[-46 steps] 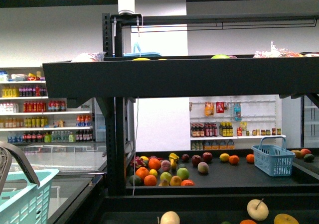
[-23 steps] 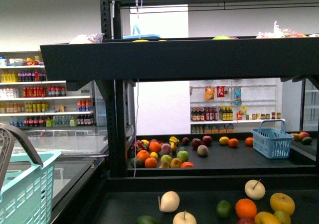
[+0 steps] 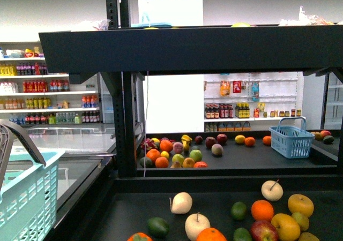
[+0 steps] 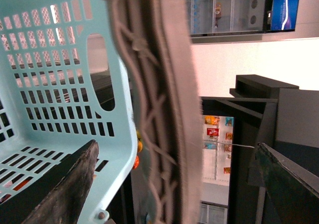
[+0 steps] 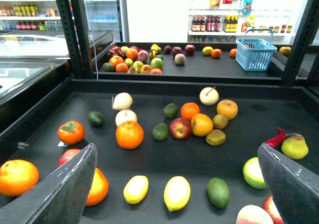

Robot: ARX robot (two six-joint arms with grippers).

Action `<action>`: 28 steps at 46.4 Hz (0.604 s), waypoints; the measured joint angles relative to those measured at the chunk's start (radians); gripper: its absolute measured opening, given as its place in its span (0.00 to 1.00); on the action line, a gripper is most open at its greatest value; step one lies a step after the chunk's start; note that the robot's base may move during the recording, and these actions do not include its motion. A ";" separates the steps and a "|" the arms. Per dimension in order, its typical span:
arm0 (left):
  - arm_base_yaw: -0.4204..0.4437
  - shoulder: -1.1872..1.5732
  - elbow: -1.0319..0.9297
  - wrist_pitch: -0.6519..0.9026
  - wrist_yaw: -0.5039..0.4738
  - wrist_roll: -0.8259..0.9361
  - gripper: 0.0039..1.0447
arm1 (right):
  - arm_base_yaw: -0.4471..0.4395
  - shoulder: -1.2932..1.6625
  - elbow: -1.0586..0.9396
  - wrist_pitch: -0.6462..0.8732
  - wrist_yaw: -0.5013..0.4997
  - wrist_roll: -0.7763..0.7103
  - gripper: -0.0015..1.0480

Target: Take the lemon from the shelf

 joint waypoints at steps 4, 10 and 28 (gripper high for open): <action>-0.004 0.035 0.014 0.000 -0.012 0.000 0.93 | 0.000 0.000 0.000 0.000 0.000 0.000 0.93; -0.010 0.061 0.043 -0.011 -0.029 0.026 0.89 | 0.000 0.000 0.000 0.000 0.000 0.000 0.93; -0.016 0.060 0.056 0.004 -0.026 0.019 0.17 | 0.000 0.000 0.000 0.000 0.000 0.000 0.93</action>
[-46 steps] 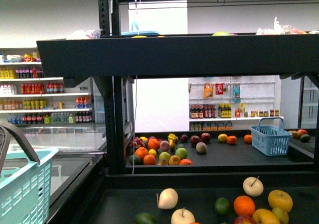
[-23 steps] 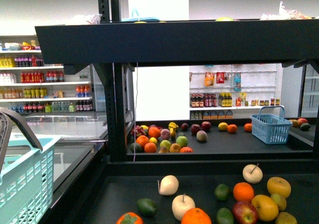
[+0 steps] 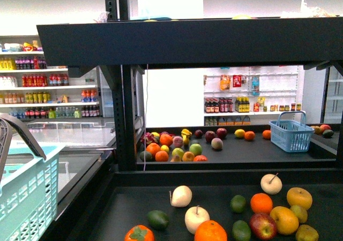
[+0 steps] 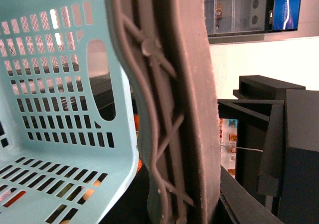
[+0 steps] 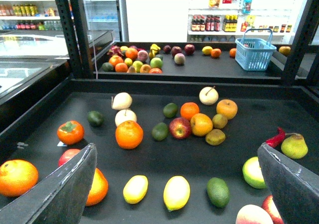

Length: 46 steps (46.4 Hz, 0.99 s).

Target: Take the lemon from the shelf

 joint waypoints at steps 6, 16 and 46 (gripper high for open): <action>-0.002 -0.008 0.000 -0.010 0.002 0.010 0.14 | 0.000 0.000 0.000 0.000 0.000 0.000 0.93; -0.017 -0.062 -0.013 -0.066 0.073 0.147 0.13 | 0.000 0.000 0.000 0.000 0.000 0.000 0.93; -0.308 -0.320 -0.105 -0.372 0.414 0.782 0.07 | 0.000 0.000 0.000 0.000 0.000 0.000 0.93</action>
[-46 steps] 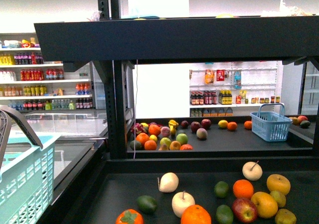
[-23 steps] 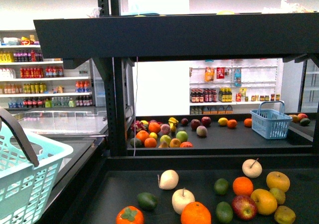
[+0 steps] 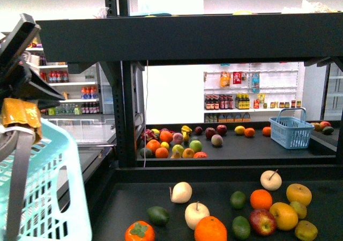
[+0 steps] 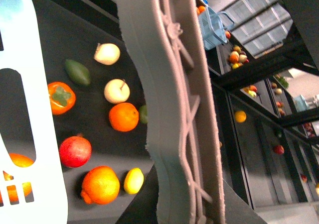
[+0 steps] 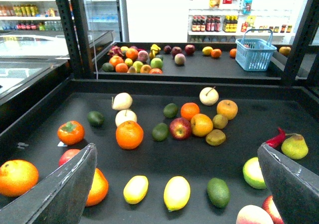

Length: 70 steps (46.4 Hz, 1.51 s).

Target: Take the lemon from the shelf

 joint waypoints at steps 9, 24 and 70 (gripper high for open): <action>-0.121 0.000 -0.001 0.029 0.021 0.011 0.07 | 0.000 0.000 0.000 0.000 0.000 0.000 0.93; -0.209 0.070 0.005 0.085 -0.006 -0.008 0.07 | 0.000 0.000 0.000 0.000 0.000 0.000 0.93; -0.459 0.328 0.046 0.338 -0.043 -0.166 0.07 | 0.061 0.214 0.002 0.217 0.362 -0.029 0.93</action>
